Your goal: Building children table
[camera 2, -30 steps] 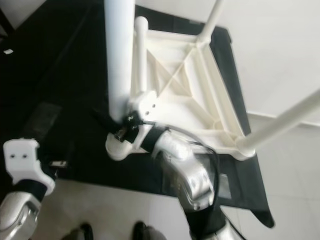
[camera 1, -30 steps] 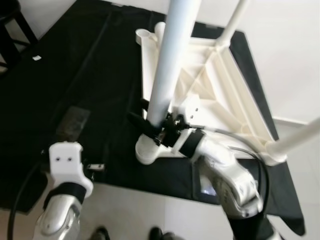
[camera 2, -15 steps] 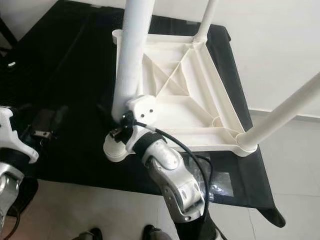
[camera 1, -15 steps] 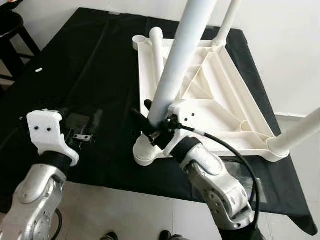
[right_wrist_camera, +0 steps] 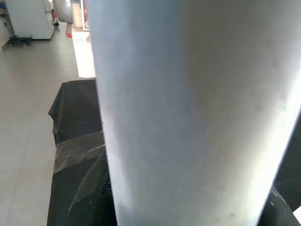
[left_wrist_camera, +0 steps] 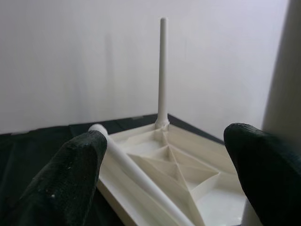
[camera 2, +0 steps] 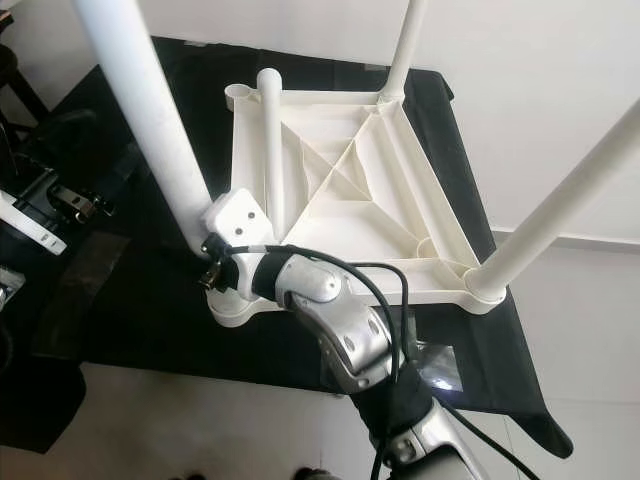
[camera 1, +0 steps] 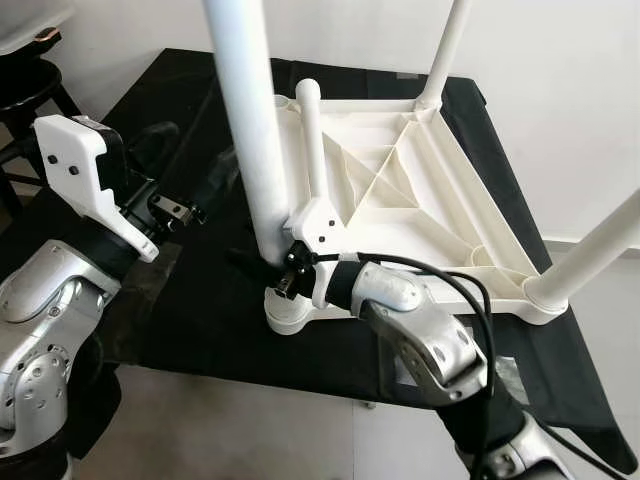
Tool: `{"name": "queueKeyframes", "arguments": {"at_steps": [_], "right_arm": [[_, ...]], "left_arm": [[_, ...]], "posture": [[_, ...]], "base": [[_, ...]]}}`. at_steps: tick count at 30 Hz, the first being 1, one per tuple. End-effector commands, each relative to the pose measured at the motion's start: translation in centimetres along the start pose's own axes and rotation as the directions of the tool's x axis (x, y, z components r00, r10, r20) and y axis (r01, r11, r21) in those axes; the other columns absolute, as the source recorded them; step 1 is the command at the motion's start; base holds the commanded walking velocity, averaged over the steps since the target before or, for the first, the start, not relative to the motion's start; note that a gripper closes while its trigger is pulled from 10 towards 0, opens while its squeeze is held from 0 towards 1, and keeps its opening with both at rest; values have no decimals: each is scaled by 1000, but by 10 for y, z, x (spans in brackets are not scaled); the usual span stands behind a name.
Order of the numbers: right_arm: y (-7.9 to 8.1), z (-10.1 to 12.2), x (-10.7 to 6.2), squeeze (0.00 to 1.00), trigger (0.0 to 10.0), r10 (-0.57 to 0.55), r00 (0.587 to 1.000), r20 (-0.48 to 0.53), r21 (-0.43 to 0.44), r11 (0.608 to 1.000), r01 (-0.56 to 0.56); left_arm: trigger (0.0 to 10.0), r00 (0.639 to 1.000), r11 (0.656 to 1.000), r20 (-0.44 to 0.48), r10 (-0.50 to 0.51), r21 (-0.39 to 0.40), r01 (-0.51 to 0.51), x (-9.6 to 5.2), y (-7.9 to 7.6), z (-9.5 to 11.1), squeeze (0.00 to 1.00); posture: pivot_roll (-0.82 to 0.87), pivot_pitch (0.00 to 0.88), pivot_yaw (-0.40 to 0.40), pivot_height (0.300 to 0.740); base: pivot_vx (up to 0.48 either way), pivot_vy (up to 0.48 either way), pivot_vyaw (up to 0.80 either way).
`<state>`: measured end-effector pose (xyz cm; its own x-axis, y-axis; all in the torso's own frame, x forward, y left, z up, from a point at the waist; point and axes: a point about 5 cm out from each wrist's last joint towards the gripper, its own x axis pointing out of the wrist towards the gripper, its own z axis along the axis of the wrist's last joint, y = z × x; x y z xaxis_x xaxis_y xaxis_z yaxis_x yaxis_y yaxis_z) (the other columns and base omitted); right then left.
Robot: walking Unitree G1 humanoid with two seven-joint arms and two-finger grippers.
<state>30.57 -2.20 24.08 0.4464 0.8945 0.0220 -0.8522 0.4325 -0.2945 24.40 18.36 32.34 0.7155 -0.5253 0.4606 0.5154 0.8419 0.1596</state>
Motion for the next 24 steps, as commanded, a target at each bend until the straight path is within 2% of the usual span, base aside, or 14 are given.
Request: {"name": "queueKeyframes", "arguments": {"at_steps": [1,4,7,10,12,16,19,21,24], "right_arm": [[0,-24,1,0,10000,6,995,-97,47,999,-2],[-3,-25,1,0,10000,-16,996,-91,85,996,24],[-6,-31,-1,0,10000,-56,996,-73,190,979,69],[-6,-32,-2,0,10000,-65,996,-64,222,972,77],[-8,-34,-2,0,10000,-61,997,-46,263,962,71],[-7,-35,-2,0,10000,-57,997,-42,275,959,66],[-6,-37,0,0,10000,-37,999,-40,291,955,47],[-3,-38,2,0,10000,-21,999,-37,312,950,31],[-2,-39,3,0,10000,-17,999,-35,320,947,27]], "left_arm": [[10000,999,999,13,-50,7,50,-1,-1,9,0],[10000,994,994,28,-110,-8,110,-2,-2,18,0],[10000,976,975,18,-219,-27,219,-4,-4,27,0],[10000,967,967,2,-255,-30,255,-5,-6,28,0],[10000,943,943,-30,-332,-39,331,-6,-10,27,0],[10000,931,932,-38,-362,-47,360,-5,-12,27,0],[10000,922,921,-41,-386,-75,383,3,-12,24,0],[10000,913,912,-60,-404,-103,397,13,-11,18,0],[10000,909,909,-69,-410,-108,402,16,-10,16,0]], "posture": [[6,160,-83,740],[20,159,-91,740],[25,159,-85,740],[24,157,-82,740],[25,155,-77,740],[25,154,-74,740],[21,151,-68,740],[26,147,-62,740],[26,147,-62,740]], "base": [[0,0,0],[0,0,0],[0,0,0],[0,0,0],[0,0,0],[0,0,0],[0,0,0],[0,0,0],[0,0,0]]}}
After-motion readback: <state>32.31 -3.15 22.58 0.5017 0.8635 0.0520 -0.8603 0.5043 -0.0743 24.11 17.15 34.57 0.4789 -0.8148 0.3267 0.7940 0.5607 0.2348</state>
